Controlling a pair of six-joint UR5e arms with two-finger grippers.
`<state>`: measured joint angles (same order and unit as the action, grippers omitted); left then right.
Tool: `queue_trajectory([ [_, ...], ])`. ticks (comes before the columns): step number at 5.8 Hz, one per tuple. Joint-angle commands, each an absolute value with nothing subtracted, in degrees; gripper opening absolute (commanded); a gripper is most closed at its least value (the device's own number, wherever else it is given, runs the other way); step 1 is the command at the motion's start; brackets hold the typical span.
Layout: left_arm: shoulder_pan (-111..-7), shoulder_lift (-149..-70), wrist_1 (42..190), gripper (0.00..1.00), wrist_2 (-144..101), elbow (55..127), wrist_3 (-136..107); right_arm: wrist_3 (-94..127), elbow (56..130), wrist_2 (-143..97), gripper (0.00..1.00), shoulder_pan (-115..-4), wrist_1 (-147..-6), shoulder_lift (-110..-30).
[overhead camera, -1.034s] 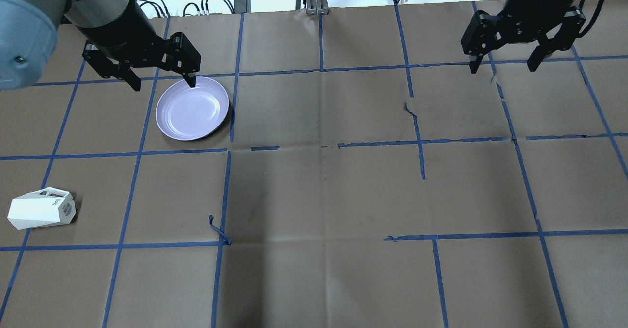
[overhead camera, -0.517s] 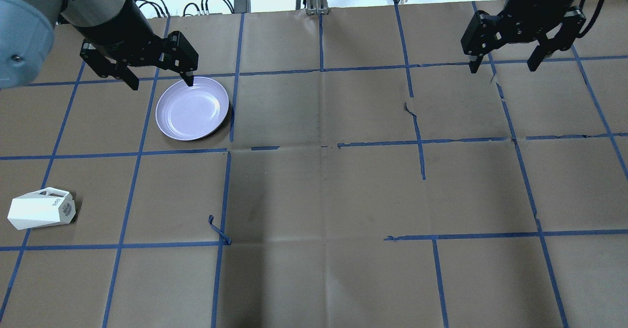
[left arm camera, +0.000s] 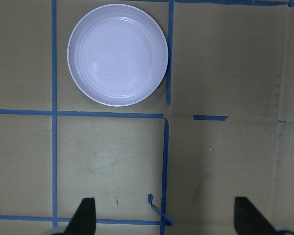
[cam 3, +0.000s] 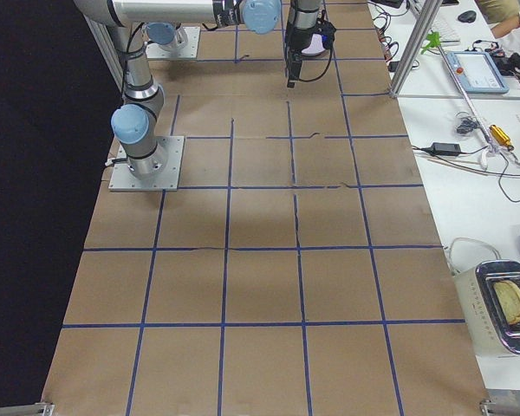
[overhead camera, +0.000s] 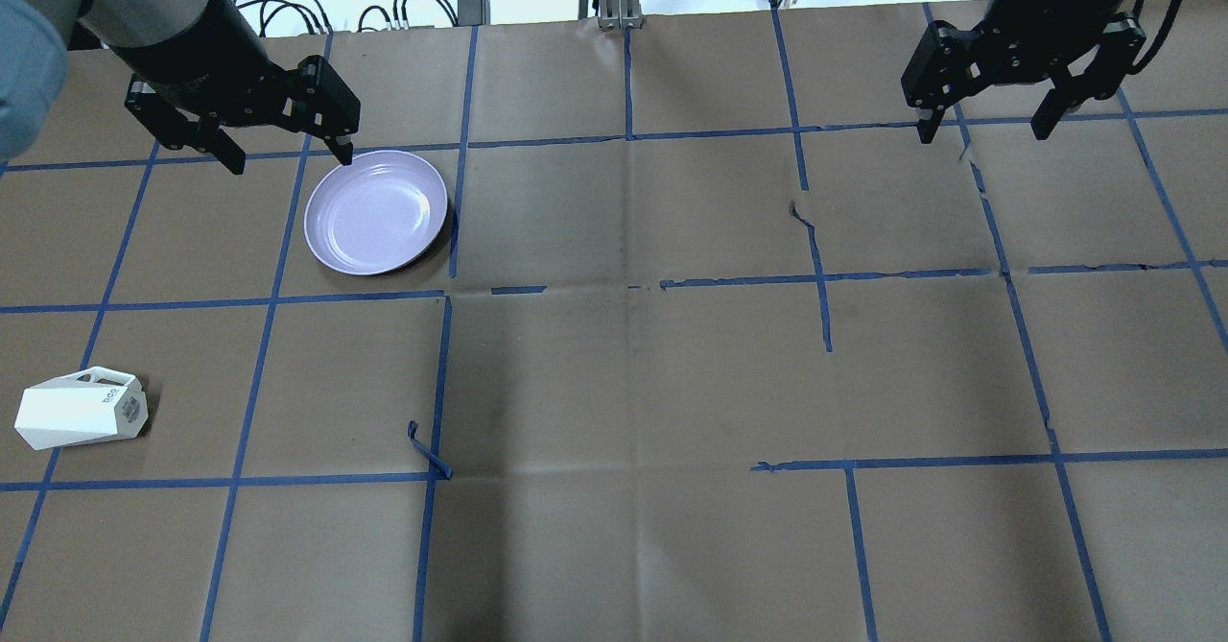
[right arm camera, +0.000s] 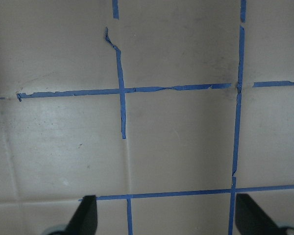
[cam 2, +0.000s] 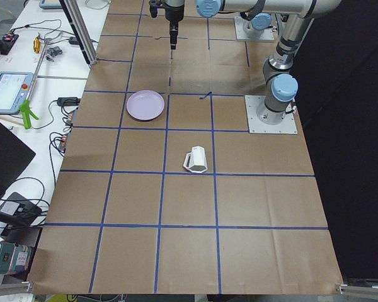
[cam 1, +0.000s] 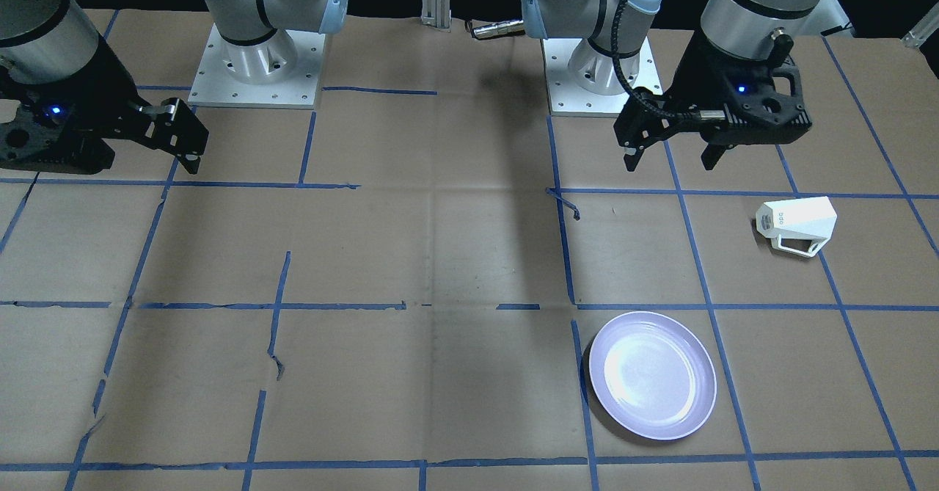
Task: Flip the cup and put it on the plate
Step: 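Move the left gripper toward the white faceted mug lying on its side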
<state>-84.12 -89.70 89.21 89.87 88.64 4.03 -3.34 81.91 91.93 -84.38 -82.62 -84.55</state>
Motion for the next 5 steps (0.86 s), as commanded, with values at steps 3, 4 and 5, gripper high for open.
queue_trajectory([
  [3, -53.96, -94.53, 90.71, 0.98, 87.03, 92.37, 35.85, -3.34, 81.91, 91.93, 1.00, -84.38, -82.62, -84.55],
  [4, -46.66, -98.75, 90.70, 0.98, 85.10, 91.33, 43.43, -3.34, 81.91, 91.93, 1.00, -84.38, -82.62, -84.55],
  [5, -41.54, -102.44, 89.48, 0.98, 82.38, 91.06, 50.03, -3.34, 81.91, 91.93, 1.00, -84.38, -82.62, -84.55],
])
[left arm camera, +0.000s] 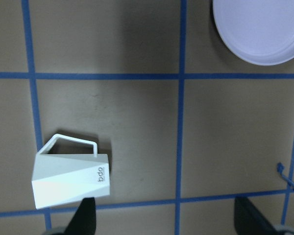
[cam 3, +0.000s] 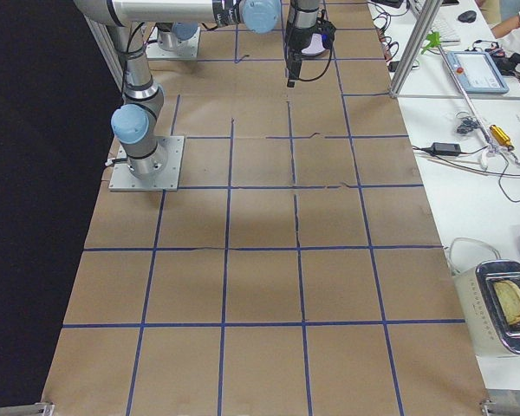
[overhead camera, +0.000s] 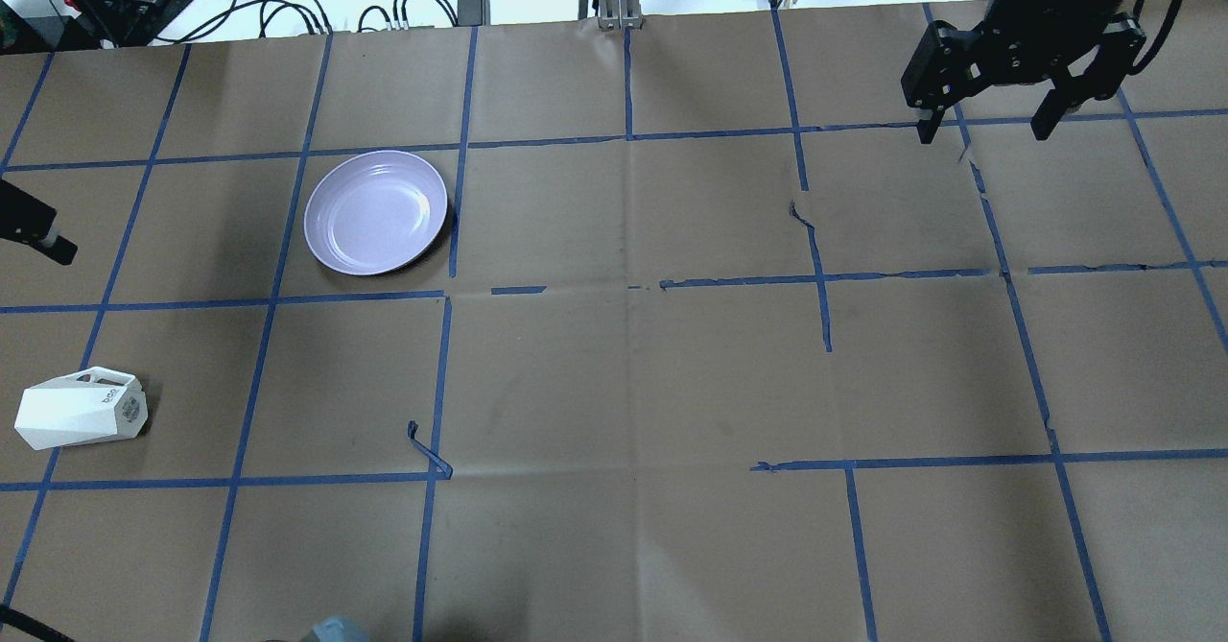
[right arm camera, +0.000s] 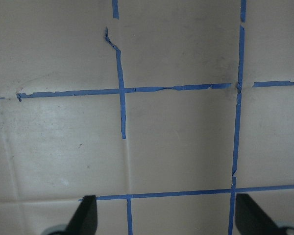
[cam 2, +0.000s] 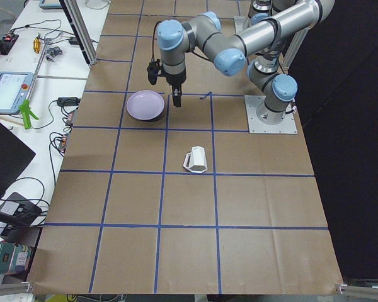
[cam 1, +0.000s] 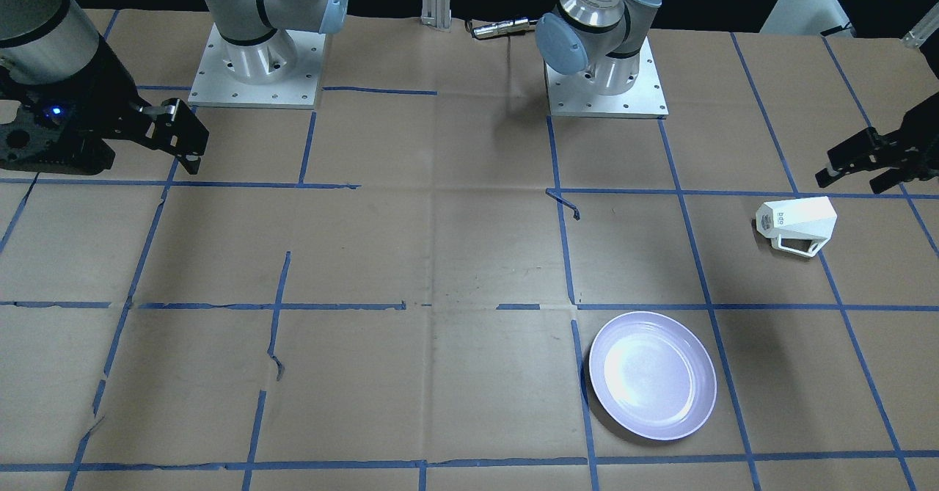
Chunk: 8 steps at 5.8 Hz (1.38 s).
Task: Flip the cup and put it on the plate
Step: 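Lower the left gripper and grasp the white mug by its body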
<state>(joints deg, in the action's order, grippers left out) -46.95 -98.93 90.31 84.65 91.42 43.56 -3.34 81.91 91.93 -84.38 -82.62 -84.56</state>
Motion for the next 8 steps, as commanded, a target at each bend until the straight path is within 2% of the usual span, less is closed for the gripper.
queue_trajectory([
  [1, -36.70, -106.40, 89.47, 0.98, 79.48, 91.05, 54.71, -3.34, 81.91, 91.93, 1.00, -84.38, -82.62, -84.55],
  [4, -29.29, -116.17, 88.94, 0.98, 71.92, 90.70, 60.90, -3.34, 81.91, 91.93, 1.00, -84.38, -82.62, -84.55],
  [6, -26.30, -120.82, 94.02, 0.98, 69.89, 91.49, 67.28, -3.34, 81.91, 91.93, 1.00, -84.38, -82.62, -84.55],
  [8, -25.67, -121.55, 103.30, 0.98, 69.78, 91.14, 69.33, -3.34, 81.91, 91.93, 1.00, -84.38, -82.62, -84.55],
])
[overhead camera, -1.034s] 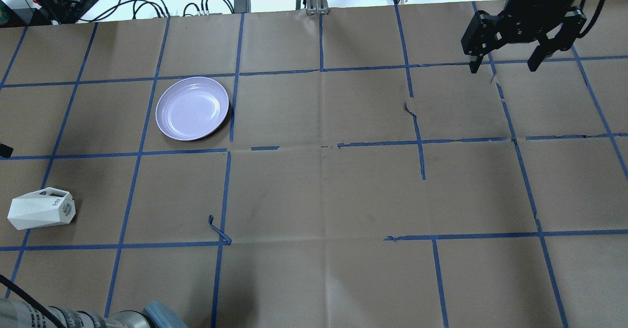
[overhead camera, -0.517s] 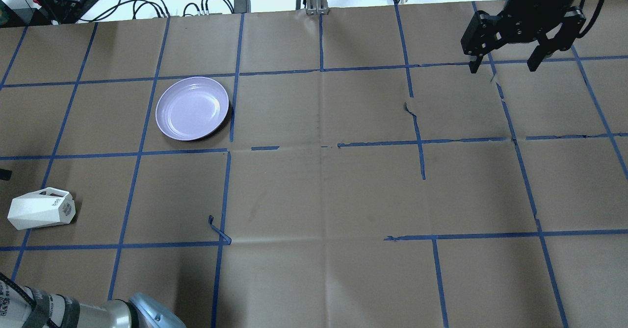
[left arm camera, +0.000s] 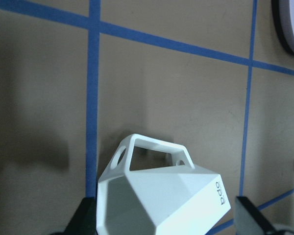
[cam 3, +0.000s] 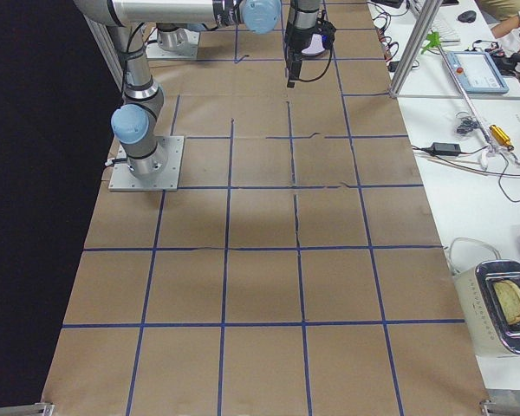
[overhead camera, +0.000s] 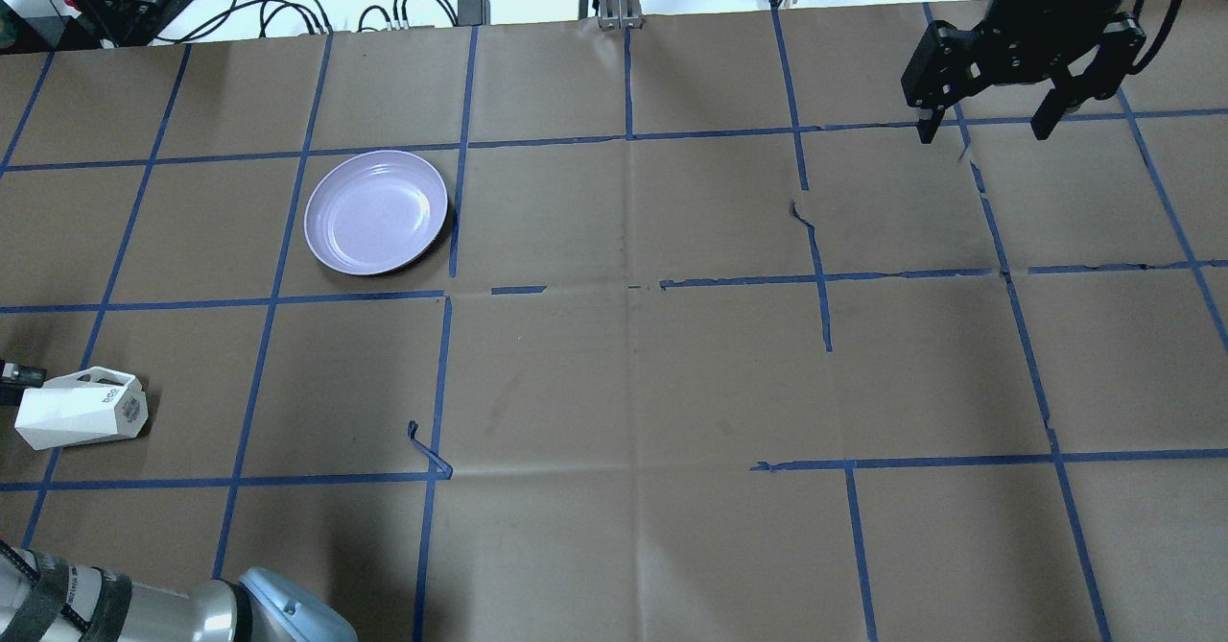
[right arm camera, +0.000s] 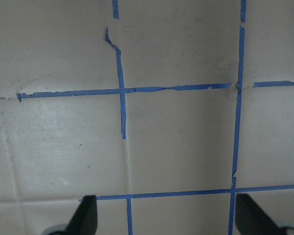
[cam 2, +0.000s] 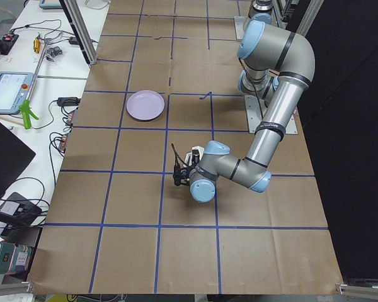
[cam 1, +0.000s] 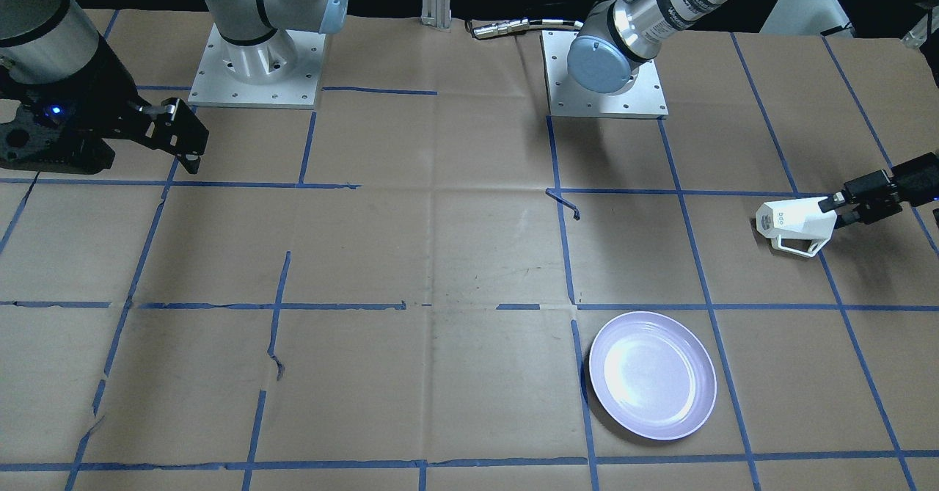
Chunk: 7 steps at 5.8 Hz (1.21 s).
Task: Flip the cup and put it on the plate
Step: 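Lower the left gripper and grasp the white mug by its body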
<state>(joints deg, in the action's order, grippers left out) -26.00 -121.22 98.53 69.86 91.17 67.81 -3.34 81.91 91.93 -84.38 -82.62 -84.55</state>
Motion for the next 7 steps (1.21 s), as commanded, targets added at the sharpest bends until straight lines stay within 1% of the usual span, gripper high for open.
queue_trajectory([
  [1, -25.66, -121.64, 103.97, 0.90, 69.70, 90.88, 70.30, -3.34, 81.91, 91.93, 1.00, -84.38, -82.62, -84.55],
  [2, -25.84, -121.47, 103.97, 0.59, 69.70, 90.88, 73.88, -3.34, 81.91, 91.93, 1.00, -84.38, -82.62, -84.55],
  [3, -26.10, -121.20, 103.97, 0.19, 69.78, 90.79, 74.61, -3.34, 81.91, 91.93, 1.00, -84.38, -82.62, -84.55],
  [4, -26.45, -120.51, 103.97, 0.00, 69.70, 90.79, 74.62, -3.34, 81.91, 91.93, 1.00, -84.38, -82.62, -84.55],
  [5, -26.80, -119.80, 103.97, 0.00, 67.26, 90.79, 74.62, -3.34, 81.91, 91.93, 1.00, -84.38, -82.62, -84.55],
  [7, -31.26, -113.50, 103.36, 0.00, 65.13, 90.70, 69.65, -3.34, 81.91, 91.93, 1.00, -84.38, -82.62, -84.55],
])
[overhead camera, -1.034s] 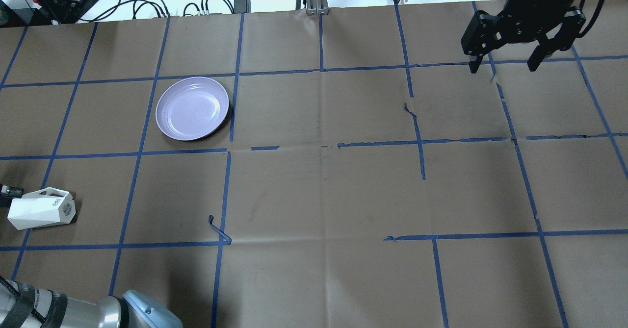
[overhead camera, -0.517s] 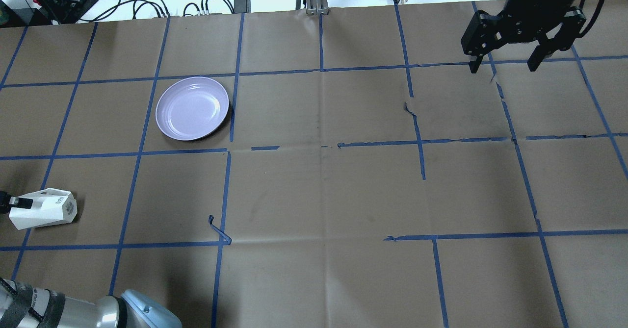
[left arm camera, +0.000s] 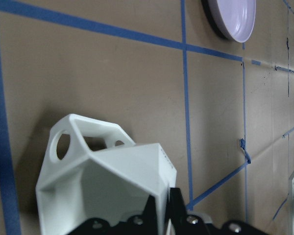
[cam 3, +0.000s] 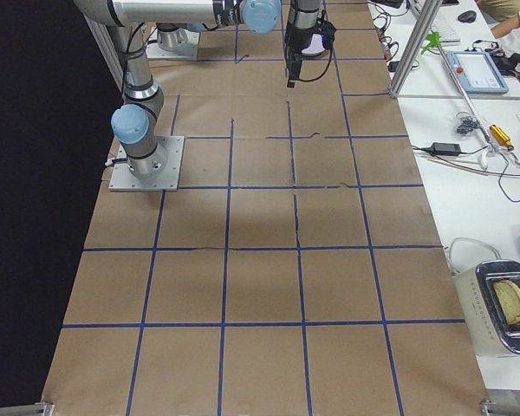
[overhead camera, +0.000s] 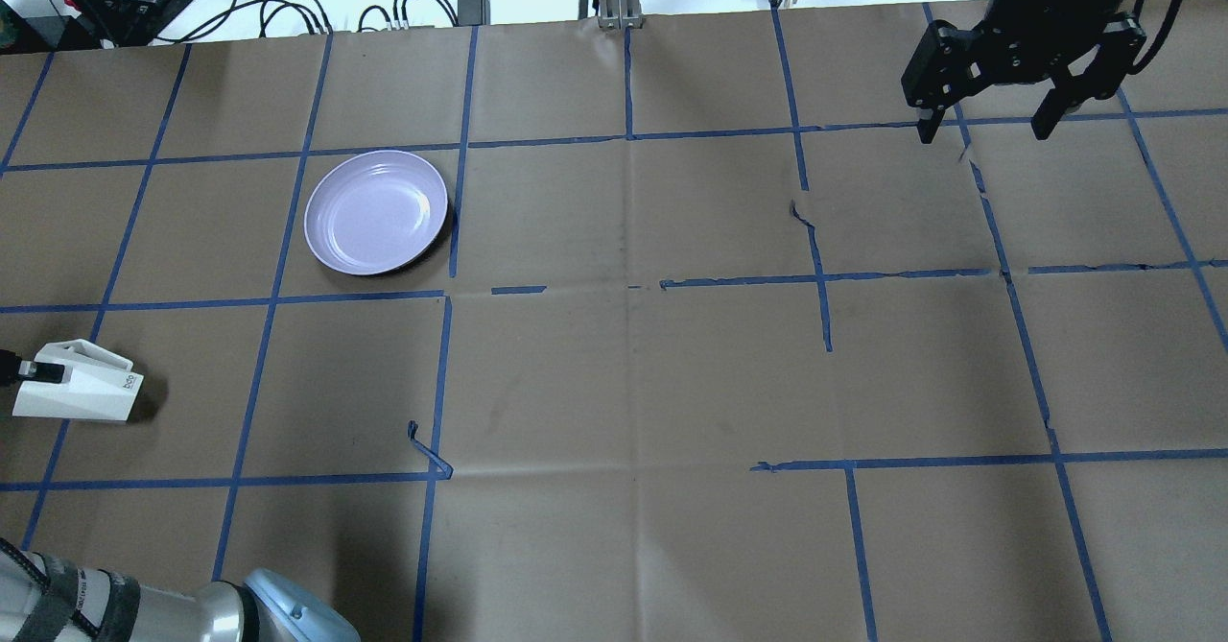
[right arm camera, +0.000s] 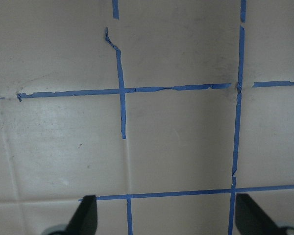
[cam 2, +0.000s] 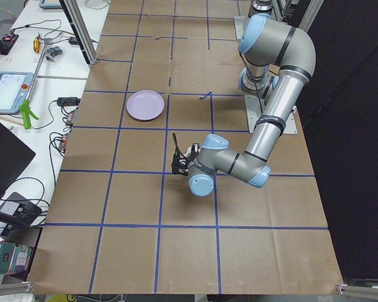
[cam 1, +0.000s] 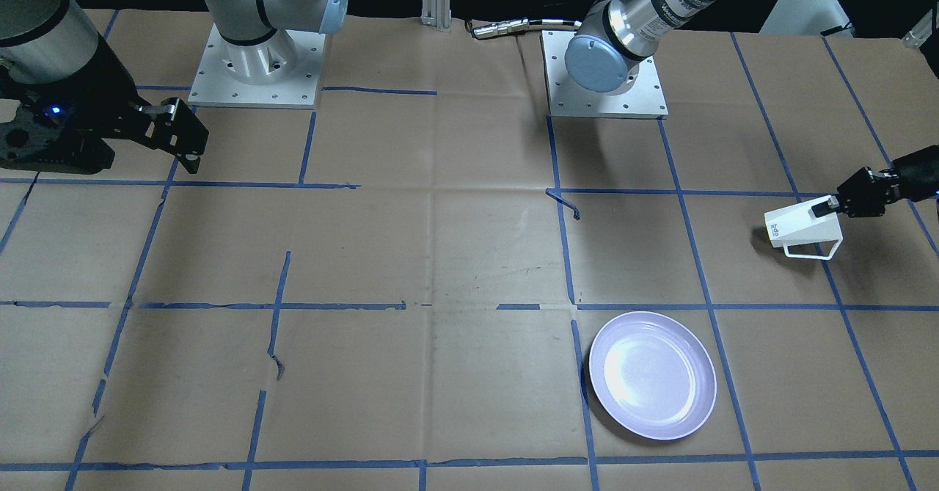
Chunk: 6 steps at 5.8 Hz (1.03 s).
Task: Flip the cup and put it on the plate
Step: 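Lift the mug with the left gripper and carry it toward the plate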
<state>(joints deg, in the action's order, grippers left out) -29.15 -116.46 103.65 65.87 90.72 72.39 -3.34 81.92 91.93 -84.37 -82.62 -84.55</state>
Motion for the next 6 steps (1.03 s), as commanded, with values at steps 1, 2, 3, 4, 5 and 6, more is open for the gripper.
queue_trajectory([
  [1, -34.77, -110.07, 103.01, 0.00, 65.30, 90.70, 66.48, -3.34, 81.91, 91.93, 1.00, -84.38, -82.62, -84.55],
  [2, -39.94, -106.99, 99.35, 0.00, 65.56, 90.70, 62.70, -3.34, 81.91, 91.93, 1.00, -84.38, -82.62, -84.55],
  [3, -45.73, -104.44, 94.18, 0.00, 66.00, 90.70, 58.05, -3.34, 81.91, 91.93, 1.00, -84.38, -82.62, -84.55],
  [4, -51.53, -102.85, 88.91, 0.00, 68.27, 90.79, 50.61, -3.34, 81.91, 91.93, 1.00, -84.38, -82.62, -84.55],
  [5, -58.55, -102.48, 83.38, 0.00, 71.86, 90.79, 42.88, -3.34, 81.91, 91.93, 1.00, -84.38, -82.62, -84.55],
  [6, -64.97, -103.09, 77.67, 0.00, 75.20, 90.79, 36.63, -3.34, 81.91, 91.93, 1.00, -84.38, -82.62, -84.55],
])
